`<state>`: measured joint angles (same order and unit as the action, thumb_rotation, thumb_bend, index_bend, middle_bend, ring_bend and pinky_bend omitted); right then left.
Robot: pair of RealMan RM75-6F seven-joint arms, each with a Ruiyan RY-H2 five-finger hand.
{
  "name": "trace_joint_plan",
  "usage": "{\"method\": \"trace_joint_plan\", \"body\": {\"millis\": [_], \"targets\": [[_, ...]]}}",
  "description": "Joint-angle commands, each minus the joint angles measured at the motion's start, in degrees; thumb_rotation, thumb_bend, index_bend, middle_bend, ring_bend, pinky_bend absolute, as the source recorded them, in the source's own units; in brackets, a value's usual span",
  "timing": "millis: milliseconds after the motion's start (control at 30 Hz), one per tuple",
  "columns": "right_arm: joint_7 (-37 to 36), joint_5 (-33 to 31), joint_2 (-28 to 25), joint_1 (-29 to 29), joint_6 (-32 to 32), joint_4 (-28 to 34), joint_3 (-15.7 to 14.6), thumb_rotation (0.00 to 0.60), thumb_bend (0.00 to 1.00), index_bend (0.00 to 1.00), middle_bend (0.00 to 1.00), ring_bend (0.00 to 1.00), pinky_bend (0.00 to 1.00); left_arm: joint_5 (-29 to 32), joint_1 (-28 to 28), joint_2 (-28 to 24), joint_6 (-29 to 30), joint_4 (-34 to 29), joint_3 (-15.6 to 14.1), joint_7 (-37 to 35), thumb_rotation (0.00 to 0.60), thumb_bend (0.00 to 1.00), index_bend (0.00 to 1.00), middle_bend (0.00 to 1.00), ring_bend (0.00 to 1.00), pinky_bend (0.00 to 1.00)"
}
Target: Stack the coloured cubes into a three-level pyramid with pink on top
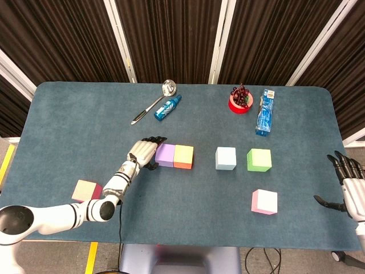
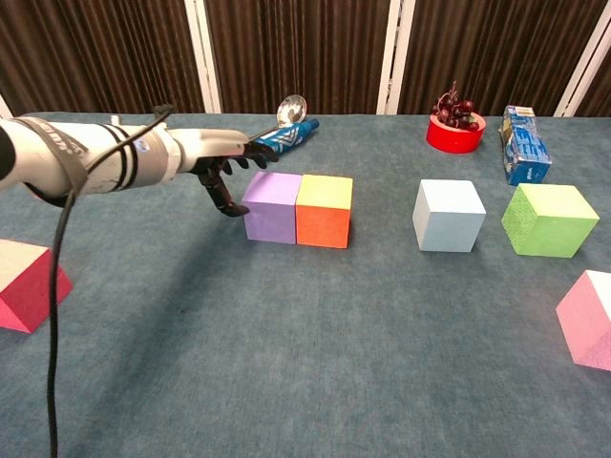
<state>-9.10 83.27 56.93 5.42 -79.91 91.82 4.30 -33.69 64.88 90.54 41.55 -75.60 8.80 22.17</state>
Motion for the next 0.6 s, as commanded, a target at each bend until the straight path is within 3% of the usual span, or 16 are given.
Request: {"method": "trace_joint_plan", "body": {"millis": [33, 167, 600], "targets": [[0.0, 0.0, 0.0, 0.0, 0.0, 0.0, 0.0, 0.6, 0.24, 0.0, 0.0, 0.0, 0.0, 0.0, -0.5, -1.0, 1.4, -0.8, -1.4, 1.9, 0.6, 0.38, 0.0, 0.04, 0.07, 0.14], [0.1, -0.3, 0.0, 0.0, 0.2, 0.2, 0.0, 0.6, 0.24, 0.0, 0.0, 0.0, 0.0, 1.0, -0.7, 0.1, 2.1, 1.2, -1.9, 3.1, 0.6, 0.38, 0.0, 0.04, 0.05, 0.13], [0.9, -1.2, -0.1, 0.0, 0.5, 0.9, 0.1, 0.6, 0.24, 0.0, 0.0, 0.0, 0.0, 0.4, 1.1, 5.8, -2.2, 9.4, 1.0, 1.4, 0.6, 0.37, 0.0, 0.04, 0.05, 0.11]]}}
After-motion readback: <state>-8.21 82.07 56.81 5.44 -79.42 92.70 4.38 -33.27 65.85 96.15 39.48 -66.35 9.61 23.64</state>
